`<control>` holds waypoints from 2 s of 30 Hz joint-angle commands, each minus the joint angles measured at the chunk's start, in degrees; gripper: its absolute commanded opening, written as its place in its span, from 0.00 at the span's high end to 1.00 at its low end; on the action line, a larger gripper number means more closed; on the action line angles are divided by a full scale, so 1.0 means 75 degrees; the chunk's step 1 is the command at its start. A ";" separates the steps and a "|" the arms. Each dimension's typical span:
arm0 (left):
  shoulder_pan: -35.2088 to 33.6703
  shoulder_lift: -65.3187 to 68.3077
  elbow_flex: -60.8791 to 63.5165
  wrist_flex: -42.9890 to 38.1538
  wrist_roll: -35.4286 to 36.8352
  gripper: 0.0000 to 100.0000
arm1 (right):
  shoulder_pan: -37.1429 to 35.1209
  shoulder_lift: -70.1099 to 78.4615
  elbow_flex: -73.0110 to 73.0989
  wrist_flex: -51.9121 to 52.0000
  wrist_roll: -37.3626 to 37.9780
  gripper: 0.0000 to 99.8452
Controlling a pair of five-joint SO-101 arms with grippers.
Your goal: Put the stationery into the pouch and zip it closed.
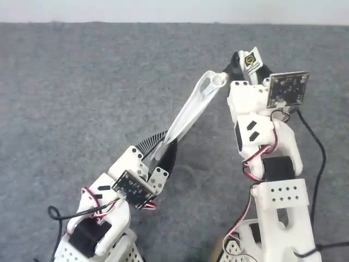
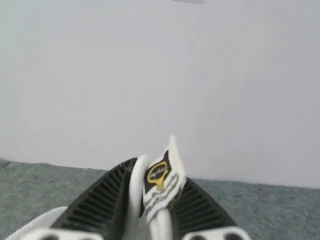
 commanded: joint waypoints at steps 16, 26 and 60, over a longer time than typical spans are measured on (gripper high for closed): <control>-0.0082 0.0234 -0.0088 0.0293 0.0082 0.99 | 0.1928 0.3007 -0.2368 -0.0979 -0.0047 1.00; -0.0082 0.0234 -0.0111 0.0293 0.0059 0.99 | 0.2479 0.3522 -0.2579 -0.0967 -0.0059 1.00; -0.2485 -0.0188 -0.0240 0.0035 0.2028 0.82 | -0.1459 0.0064 -0.0610 0.3112 -0.0012 0.90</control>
